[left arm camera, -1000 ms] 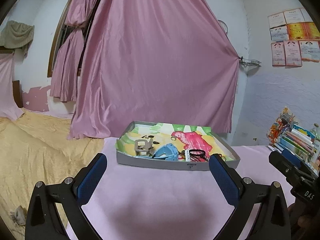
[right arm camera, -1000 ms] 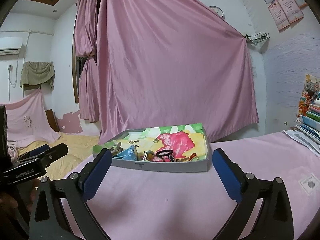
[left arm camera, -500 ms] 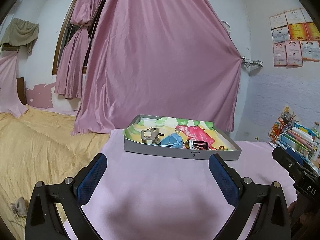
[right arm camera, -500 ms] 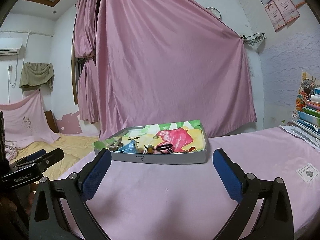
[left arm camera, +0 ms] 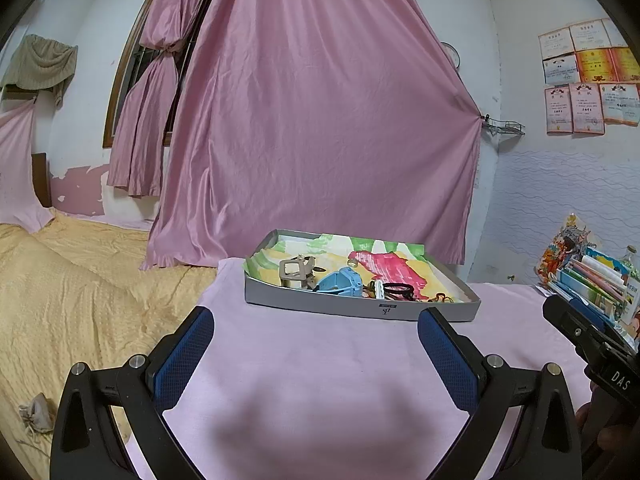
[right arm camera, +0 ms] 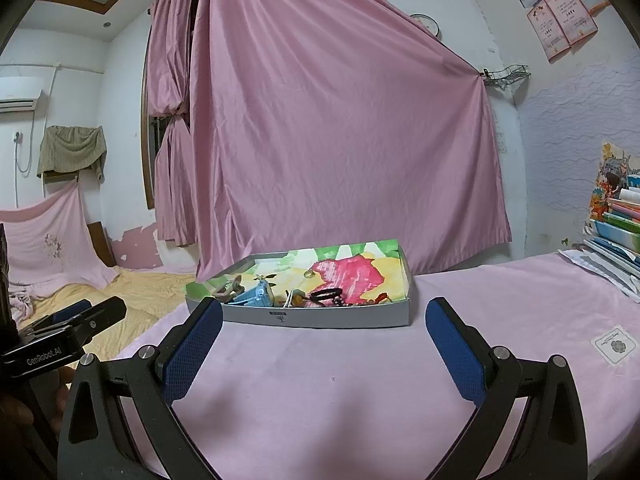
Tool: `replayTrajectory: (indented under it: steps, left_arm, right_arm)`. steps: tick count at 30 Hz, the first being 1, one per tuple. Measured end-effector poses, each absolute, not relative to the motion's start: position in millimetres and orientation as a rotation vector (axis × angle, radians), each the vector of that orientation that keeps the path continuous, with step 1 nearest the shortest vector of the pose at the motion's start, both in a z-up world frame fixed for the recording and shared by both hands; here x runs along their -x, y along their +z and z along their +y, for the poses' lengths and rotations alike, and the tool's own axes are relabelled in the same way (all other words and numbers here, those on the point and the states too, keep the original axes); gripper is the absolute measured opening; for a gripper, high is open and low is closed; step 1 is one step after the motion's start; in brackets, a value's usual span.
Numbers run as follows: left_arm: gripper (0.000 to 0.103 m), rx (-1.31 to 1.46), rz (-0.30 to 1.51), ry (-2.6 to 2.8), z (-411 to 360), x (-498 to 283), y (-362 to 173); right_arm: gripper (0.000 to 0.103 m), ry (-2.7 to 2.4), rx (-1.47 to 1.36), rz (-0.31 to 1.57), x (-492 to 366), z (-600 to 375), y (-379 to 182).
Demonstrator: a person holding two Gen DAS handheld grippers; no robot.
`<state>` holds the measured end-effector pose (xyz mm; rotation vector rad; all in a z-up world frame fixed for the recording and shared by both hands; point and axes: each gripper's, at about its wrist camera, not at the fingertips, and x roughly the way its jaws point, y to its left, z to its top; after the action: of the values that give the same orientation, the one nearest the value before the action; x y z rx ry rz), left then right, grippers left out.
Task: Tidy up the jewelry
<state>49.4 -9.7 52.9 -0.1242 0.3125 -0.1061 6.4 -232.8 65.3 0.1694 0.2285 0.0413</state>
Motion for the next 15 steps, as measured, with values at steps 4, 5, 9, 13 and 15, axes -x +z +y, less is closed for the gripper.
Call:
replayTrajectory:
  steps: [4, 5, 9, 13, 15]
  left_arm:
    - [0.102, 0.131, 0.313, -0.109, -9.8, -49.5, 53.5]
    - [0.102, 0.129, 0.315, -0.107, -10.1, -49.8, 53.7]
    - [0.102, 0.132, 0.315, -0.108, -9.0, -49.0, 53.5]
    - [0.102, 0.132, 0.316, -0.110, -8.8, -49.7, 53.0]
    - [0.102, 0.133, 0.318, -0.112, -8.3, -49.5, 52.9]
  right_arm:
    - [0.100, 0.039, -0.168, 0.231, -7.9, -232.6, 66.1]
    - [0.100, 0.039, -0.168, 0.231, -7.7, -232.8, 65.8]
    - [0.100, 0.038, -0.167, 0.234, -8.8, -232.3, 65.3]
    - [0.100, 0.038, -0.168, 0.235, -9.3, -232.2, 64.9]
    - [0.100, 0.037, -0.167, 0.234, -9.0, -232.2, 64.4]
